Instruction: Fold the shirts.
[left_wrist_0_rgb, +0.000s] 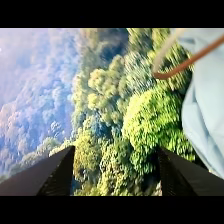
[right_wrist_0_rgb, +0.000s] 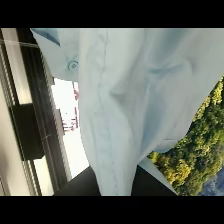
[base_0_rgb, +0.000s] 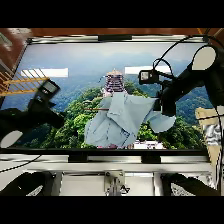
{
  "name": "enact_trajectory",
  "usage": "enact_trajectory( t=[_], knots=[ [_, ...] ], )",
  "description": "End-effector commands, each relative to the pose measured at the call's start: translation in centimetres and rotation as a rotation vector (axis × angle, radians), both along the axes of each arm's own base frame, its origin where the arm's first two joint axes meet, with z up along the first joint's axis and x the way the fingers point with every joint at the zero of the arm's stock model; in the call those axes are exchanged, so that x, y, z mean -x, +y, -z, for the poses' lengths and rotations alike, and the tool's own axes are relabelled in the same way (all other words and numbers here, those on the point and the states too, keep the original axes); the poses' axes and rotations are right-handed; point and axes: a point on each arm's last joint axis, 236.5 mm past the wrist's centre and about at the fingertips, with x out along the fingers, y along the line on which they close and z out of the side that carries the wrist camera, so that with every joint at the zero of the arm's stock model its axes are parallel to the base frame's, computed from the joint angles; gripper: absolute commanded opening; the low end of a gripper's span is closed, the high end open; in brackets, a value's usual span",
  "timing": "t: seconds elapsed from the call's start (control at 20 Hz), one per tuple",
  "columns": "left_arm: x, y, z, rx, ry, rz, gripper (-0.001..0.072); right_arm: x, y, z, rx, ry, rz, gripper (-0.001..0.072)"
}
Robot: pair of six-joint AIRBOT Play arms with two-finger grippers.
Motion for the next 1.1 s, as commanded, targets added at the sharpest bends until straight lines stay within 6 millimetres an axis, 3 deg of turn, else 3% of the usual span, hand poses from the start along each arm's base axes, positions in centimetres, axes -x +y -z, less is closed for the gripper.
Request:
enact_trajectory(
  t=[0.0,0.1,0.2,0.25,0.4,0.7,1.05],
  knots=[
    [1.2,0.7,-1.8,0.339,0.056,-0.217,0.0582,-0.7,-0.4,-0.6,0.010,-0.034,0.092,0.0067],
    [4.6,-2.1,1.7,0.536,0.235,-0.225,0.0582,-0.8,-0.4,-1.1,0.003,-0.050,0.126,0.0067],
    [7.9,-6.3,5.6,0.742,0.458,-0.229,0.0589,-0.8,-0.3,-1.5,-0.009,-0.056,0.169,0.0067],
    [8.5,-8.1,6.5,0.856,0.517,-0.241,0.0589,-0.8,-0.3,-1.7,-0.012,-0.057,0.185,0.0066],
    [7.3,-11.1,7.6,1.065,0.487,-0.282,0.0588,-0.4,-0.3,-2.5,-0.025,-0.065,0.223,0.0067],
    [7.1,-16.1,11.3,1.004,0.482,-0.263,0.0588,0.4,-0.4,-4.1,-0.044,-0.096,0.270,0.0066],
    [3.0,-18.4,12.9,0.983,0.384,-0.316,0.0588,1.6,0.9,-5.3,-0.111,-0.071,0.293,0.0067]
  ],
)
